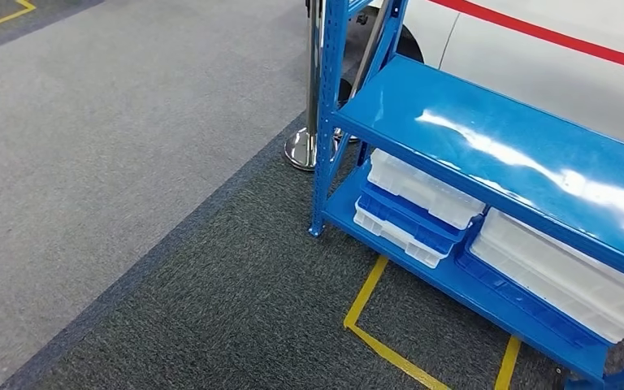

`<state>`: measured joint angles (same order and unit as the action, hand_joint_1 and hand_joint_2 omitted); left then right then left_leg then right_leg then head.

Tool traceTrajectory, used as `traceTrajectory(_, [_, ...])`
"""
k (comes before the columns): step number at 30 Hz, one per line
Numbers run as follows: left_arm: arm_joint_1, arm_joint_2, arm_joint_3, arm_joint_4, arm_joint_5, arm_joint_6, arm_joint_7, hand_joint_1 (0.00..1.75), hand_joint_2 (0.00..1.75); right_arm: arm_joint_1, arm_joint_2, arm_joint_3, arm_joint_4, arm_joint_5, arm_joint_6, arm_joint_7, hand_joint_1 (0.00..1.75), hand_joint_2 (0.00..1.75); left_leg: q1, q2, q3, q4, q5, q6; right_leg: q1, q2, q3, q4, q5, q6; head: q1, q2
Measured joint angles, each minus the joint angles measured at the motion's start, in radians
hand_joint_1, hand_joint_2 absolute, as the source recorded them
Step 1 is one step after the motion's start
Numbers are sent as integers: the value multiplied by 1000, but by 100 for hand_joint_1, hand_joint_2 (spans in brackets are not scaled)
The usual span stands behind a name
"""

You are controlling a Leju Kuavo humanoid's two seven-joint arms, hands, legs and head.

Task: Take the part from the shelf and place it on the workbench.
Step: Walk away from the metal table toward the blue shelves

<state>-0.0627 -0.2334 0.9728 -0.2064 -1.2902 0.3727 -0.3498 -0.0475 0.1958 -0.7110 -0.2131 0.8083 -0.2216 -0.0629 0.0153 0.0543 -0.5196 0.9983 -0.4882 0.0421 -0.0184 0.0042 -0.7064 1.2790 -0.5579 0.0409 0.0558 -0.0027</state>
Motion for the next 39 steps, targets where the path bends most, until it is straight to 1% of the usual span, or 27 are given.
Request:
traceTrajectory(2, [-1, 0, 0, 0, 0, 0, 0, 0, 0, 1, -2, 0, 0, 0, 0, 0, 0, 0, -1, 19, 7, 1, -6, -6, 0, -29, 71, -131, 62, -3, 0, 0])
traceTrajectory(4, [-2, 0, 0, 0, 0, -1, 0, 0, 0, -1, -3, 0, 0, 1, 0, 0, 0, 0, -6, 36, 11, 4, -15, -18, 6, -56, 122, -230, 92, -16, -1, 0])
traceTrajectory(5, [-3, 0, 0, 0, 0, -1, 0, 0, 0, -2, -3, 0, 0, 1, 0, 0, 0, 0, -9, 43, 13, 4, -18, -24, 10, -60, 128, -246, 91, -24, -2, 0])
traceTrajectory(7, [-8, 0, 0, 0, 0, -2, 0, 0, 0, 0, -2, 0, 0, 2, 0, 0, 0, 0, -10, 56, 21, 3, -23, -34, 11, -41, 127, -246, 91, -37, -3, 0])
traceTrajectory(8, [-10, 0, 0, 0, 0, -2, 0, 0, 0, 1, -2, 0, 0, 2, 0, 0, 0, 0, -8, 51, 23, 8, -29, -40, 9, -33, 128, -249, 93, -43, -3, 0])
traceTrajectory(10, [-11, 0, 0, 0, 0, -2, 0, 0, 0, 1, -3, 0, 0, 2, 0, 0, 0, 0, -4, 10, 1, 69, -73, -48, 5, -16, 129, -253, 97, -55, -4, 0])
traceTrajectory(12, [-7, 0, 0, 0, 0, -2, 0, 0, 0, -1, -3, 0, 0, 2, 0, 0, 0, 0, -2, -33, -59, 200, -140, -52, 6, 4, 127, -254, 99, -63, -5, 0])
traceTrajectory(13, [-5, 0, 0, 0, 0, -2, 0, 0, 0, -1, -3, 0, 0, 2, 0, 0, 0, 0, -1, -41, -87, 258, -158, -53, 7, 15, 127, -253, 99, -64, -5, 0])
traceTrajectory(14, [-3, 0, 0, 0, 0, -2, 0, 0, 0, -1, -3, 0, 0, 2, 0, 0, 0, 0, -1, -44, -103, 286, -157, -52, 8, 28, 127, -253, 99, -65, -5, 0])
traceTrajectory(15, [-1, 0, 0, 0, 0, -2, 0, 0, 0, -1, -3, 0, 0, 2, 0, 0, 0, 0, -1, -46, -102, 275, -135, -51, 9, 41, 129, -252, 99, -65, -5, 0])
traceTrajectory(16, [-1, 0, 0, 0, 0, -2, 0, 0, 0, -1, -3, 0, 0, 2, 0, 0, 0, 0, -1, -51, -85, 227, -98, -47, 9, 54, 130, -251, 98, -65, -5, 0])
traceTrajectory(18, [0, 0, 0, 0, 0, -2, 1, 0, 0, -1, -2, 0, 0, 2, 1, 0, 0, 0, -1, -91, -33, 94, -28, -38, 10, 78, 130, -247, 98, -62, -5, 0])
traceTrajectory(20, [-1, 1, 1, 0, 0, -2, 2, 0, 0, -2, 0, 0, 1, 2, 2, 0, 0, 0, -1, -127, -8, 24, -8, -32, 8, 98, 122, -244, 100, -52, -4, 0])
traceTrajectory(21, [-2, 1, 1, 0, 0, -2, 3, 0, 0, -2, 1, 0, 1, 2, 3, 0, 0, 0, -2, -129, -6, 18, -11, -30, 6, 108, 118, -244, 103, -44, -5, 0])
traceTrajectory(23, [-4, 1, 1, 0, 0, -2, 3, 0, 0, 1, 1, 0, 1, 2, 3, 0, 0, 0, -2, -108, -2, 9, -4, -21, 4, 116, 112, -244, 106, -31, -5, 0])
traceTrajectory(24, [-4, 0, 1, 0, 0, -2, 3, 0, 0, 1, 1, 0, 1, 2, 3, 0, 0, 0, 0, -95, 0, 3, 0, -15, 5, 100, 105, -231, 97, -26, -3, 0])
traceTrajectory(25, [-4, 0, 1, 0, 0, -2, 3, 0, 0, 1, 1, 0, 1, 2, 3, 0, 0, 0, 2, -82, 2, -3, 4, -9, 7, 75, 90, -200, 76, -23, -1, 0])
traceTrajectory(27, [-1, 0, 1, 0, 0, -2, 3, 0, 0, -2, 1, 0, 1, 3, 2, 0, 0, 0, 0, -53, 3, -6, 6, -2, 6, 24, 31, -81, 12, -18, 2, 0])
traceTrajectory(28, [0, 0, 1, 0, 0, -2, 3, 0, 0, -3, 1, 0, 1, 3, 3, 0, 0, 0, -1, -38, 2, -6, 5, -1, 5, 14, 1, -19, -13, -14, 1, 0])
traceTrajectory(29, [1, 0, 1, 0, 0, -2, 3, 0, 0, -2, 1, 0, 1, 3, 3, 0, 0, 0, -2, -23, 2, -5, 3, -1, 3, 7, -18, 21, -22, -11, 1, 0])
traceTrajectory(30, [1, 0, 1, 0, 0, -2, 3, 0, 0, -1, 1, 0, 1, 4, 3, 0, 0, 0, -2, -10, 3, -4, 2, -2, 1, 3, -16, 22, -11, -10, 1, 0])
traceTrajectory(31, [1, 0, 1, 0, 0, -2, 3, 0, 0, 0, 1, 0, 1, 4, 2, 0, 0, 0, -2, 2, 5, -3, -1, -4, 0, -3, 6, -17, 17, -9, 1, 0])
traceTrajectory(32, [0, 0, 1, 0, 0, -2, 3, 0, 0, 0, 0, 0, 1, 4, 1, 0, 0, 0, -2, 13, 8, -2, -4, -7, 0, -18, 45, -85, 52, -10, 1, 0])
traceTrajectory(34, [0, -1, 1, 0, 0, -2, 3, 0, 0, -1, 0, 0, 1, 5, -1, 0, 0, 0, -7, 31, 11, 0, -12, -17, 6, -52, 110, -208, 91, -19, 1, 0])
traceTrajectory(35, [0, -1, 1, 0, 0, -2, 3, 0, 0, -2, 0, 0, 1, 5, -1, 0, 0, 0, -9, 38, 13, 2, -16, -23, 10, -62, 125, -237, 95, -26, 0, 0])
traceTrajectory(37, [-4, 0, 1, 0, 0, -2, 3, 0, 0, 0, 1, 0, 1, 7, -1, 1, 0, 0, -12, 52, 19, 1, -20, -33, 13, -51, 124, -245, 93, -39, 0, 0])
traceTrajectory(39, [-8, 0, 1, 0, 0, -2, 3, 0, 0, 2, 1, 0, 1, 9, -2, 2, 0, 0, -9, 40, 21, 14, -34, -43, 10, -37, 126, -250, 95, -51, 0, 0])
